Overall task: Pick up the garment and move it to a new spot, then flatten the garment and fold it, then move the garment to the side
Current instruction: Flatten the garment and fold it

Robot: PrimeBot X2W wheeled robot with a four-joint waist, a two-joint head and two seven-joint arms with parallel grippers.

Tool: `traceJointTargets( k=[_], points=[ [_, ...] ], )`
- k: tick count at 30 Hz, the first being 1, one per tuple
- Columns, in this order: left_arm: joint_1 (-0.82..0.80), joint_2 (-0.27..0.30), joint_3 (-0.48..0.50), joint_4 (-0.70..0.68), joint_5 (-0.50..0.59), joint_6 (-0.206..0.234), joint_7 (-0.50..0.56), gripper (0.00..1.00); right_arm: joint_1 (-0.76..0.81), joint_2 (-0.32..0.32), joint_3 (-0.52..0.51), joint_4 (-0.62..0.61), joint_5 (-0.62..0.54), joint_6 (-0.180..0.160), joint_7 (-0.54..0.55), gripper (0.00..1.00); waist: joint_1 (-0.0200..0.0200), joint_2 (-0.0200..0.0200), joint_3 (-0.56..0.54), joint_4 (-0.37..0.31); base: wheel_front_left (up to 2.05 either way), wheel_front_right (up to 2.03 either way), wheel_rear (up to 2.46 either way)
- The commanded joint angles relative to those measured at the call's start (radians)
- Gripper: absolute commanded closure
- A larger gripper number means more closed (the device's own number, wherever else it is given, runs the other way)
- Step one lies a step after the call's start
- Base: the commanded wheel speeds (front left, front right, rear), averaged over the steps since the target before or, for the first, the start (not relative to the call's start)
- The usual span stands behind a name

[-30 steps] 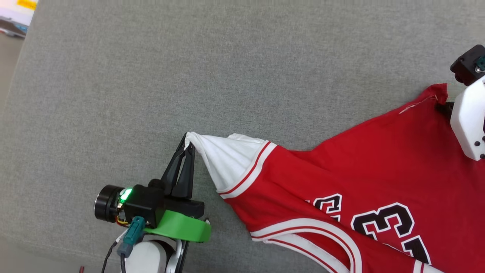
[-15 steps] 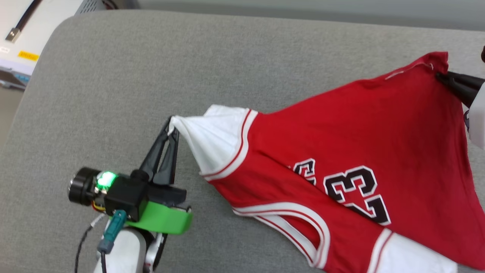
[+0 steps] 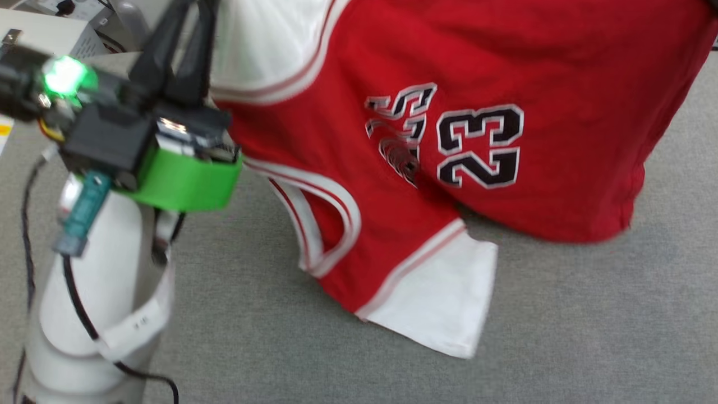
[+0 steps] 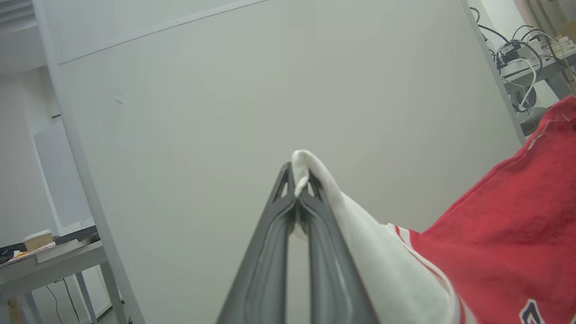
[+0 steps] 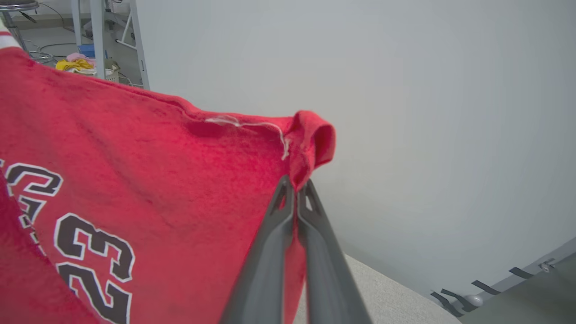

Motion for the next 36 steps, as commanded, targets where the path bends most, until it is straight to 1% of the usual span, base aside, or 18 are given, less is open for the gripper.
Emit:
traceJointTargets(
  k=[1, 4, 8, 12, 15, 19, 23, 26, 30, 36],
  points=[
    [-0.069, 0.013, -0.006, 0.003, -0.013, -0.005, 0.013, 1.0, -0.022, 0.02, -0.029, -0.006, -0.018, -0.001, 0.0, 1.0, 0.0, 0.0, 0.034, -0.012, 0.0, 0.0, 0.0],
    [-0.193, 0.028, -0.019, 0.024, -0.048, -0.007, 0.037, 1.0, -0.054, 0.047, -0.088, -0.017, -0.047, -0.001, 0.016, 1.0, 0.0, 0.0, 0.075, -0.015, 0.0, 0.0, 0.0],
    [-0.376, 0.052, -0.05, 0.082, -0.087, -0.009, 0.059, 1.0, -0.139, 0.079, -0.15, -0.033, -0.085, -0.001, 0.052, 1.0, 0.0, 0.0, 0.15, -0.012, 0.0, 0.0, 0.0],
    [-0.574, 0.08, -0.094, 0.179, -0.13, -0.01, 0.067, 1.0, -0.279, 0.125, -0.187, -0.001, -0.131, -0.001, 0.083, 1.0, 0.0, 0.0, 0.229, -0.013, 0.0, 0.0, 0.0],
    [-0.739, 0.097, -0.125, 0.269, -0.162, -0.01, 0.066, 1.0, -0.415, 0.156, -0.193, 0.058, -0.179, -0.001, 0.099, 1.0, 0.0, 0.0, 0.289, -0.013, 0.0, 0.0, 0.0],
    [-0.941, 0.108, -0.157, 0.402, -0.186, -0.01, 0.049, 1.0, -0.594, 0.193, -0.174, 0.168, -0.237, -0.001, 0.091, 1.0, 0.0, 0.0, 0.35, -0.017, 0.0, 0.0, 0.0],
    [-1.119, 0.117, -0.191, 0.532, -0.19, -0.01, 0.031, 1.0, -0.753, 0.227, -0.142, 0.28, -0.269, -0.001, 0.053, 1.0, 0.0, 0.0, 0.388, -0.03, 0.0, 0.0, 0.0],
    [-1.228, 0.102, -0.198, 0.625, -0.202, -0.01, 0.01, 1.0, -0.851, 0.247, -0.117, 0.36, -0.28, -0.001, 0.014, 1.0, 0.0, 0.0, 0.401, -0.034, 0.0, 0.0, 0.0],
    [-1.324, 0.079, -0.213, 0.72, -0.205, -0.01, -0.014, 1.0, -0.946, 0.266, -0.082, 0.449, -0.268, -0.001, -0.031, 1.0, 0.0, 0.0, 0.417, -0.037, 0.0, 0.0, 0.0],
    [-1.399, 0.073, -0.244, 0.822, -0.214, -0.01, -0.031, 1.0, -1.02, 0.268, -0.011, 0.549, -0.239, -0.001, -0.079, 1.0, 0.0, 0.0, 0.456, -0.04, 0.0, 0.0, 0.0]
  ],
)
